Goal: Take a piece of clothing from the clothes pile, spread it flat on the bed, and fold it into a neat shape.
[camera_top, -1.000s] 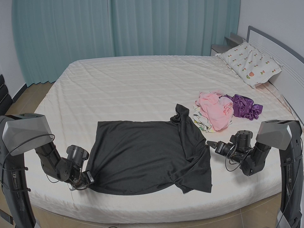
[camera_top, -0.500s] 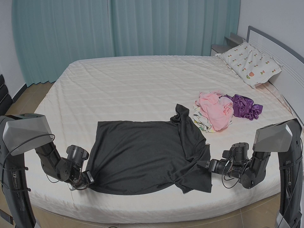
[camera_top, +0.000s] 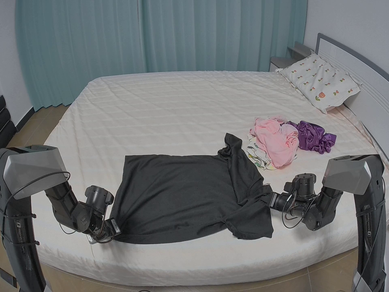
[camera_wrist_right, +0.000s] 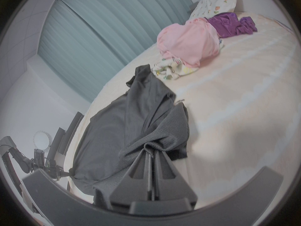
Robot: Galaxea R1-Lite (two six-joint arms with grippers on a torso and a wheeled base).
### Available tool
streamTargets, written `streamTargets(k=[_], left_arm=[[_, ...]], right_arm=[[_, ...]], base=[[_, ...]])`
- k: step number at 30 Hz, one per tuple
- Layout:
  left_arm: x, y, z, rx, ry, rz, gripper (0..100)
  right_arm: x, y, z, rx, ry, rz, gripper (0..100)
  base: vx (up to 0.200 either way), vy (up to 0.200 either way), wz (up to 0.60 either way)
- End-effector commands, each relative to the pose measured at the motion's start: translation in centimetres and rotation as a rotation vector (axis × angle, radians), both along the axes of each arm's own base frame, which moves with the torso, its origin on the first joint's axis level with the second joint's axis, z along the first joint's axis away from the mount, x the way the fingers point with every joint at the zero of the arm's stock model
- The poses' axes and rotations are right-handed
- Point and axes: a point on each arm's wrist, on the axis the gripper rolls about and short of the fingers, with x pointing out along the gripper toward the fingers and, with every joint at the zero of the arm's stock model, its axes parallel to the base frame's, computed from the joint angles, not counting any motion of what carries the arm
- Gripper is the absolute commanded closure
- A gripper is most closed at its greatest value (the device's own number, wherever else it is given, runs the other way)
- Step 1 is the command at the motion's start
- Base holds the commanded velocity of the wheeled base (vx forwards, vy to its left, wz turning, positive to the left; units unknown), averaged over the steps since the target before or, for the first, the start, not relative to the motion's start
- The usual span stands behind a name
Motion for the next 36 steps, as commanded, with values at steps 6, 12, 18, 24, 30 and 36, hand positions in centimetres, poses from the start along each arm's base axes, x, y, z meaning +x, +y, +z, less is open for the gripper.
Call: streamTargets(k=[6,12,18,24,30,36], left_arm=[[0.4,-0.1,0.0,-0.027,-0.012,0.021,100],[0.4,-0.1,0.0,-0.029,-0.011,0.021,100],[0.4,-0.1,0.0,-0.030,-0.011,0.020,100],[0.4,-0.1,0.0,-0.032,-0.011,0.019,100],[0.4,-0.1,0.0,-0.032,-0.011,0.019,100],[0.4,-0.1,0.0,-0.032,-0.011,0.019,100]], right_arm=[[2.4,0.2,-1.0,-0.001,-0.034,-0.005,100],[1.8,-0.2,-0.8,-0.004,-0.015,-0.011,0],[0.3,-1.9,1.7,-0.001,0.004,-0.048,0],[-2.7,-2.1,1.9,-0.007,0.080,-0.046,0],[-5.3,-1.0,1.5,-0.006,0.149,-0.011,0],[-6.4,1.4,0.4,-0.026,0.195,0.046,0]], base=[[0.000,0.000,0.00],[0.000,0.000,0.00],[0.000,0.000,0.00],[0.000,0.000,0.00],[0.000,0.000,0.00],[0.000,0.000,0.00]])
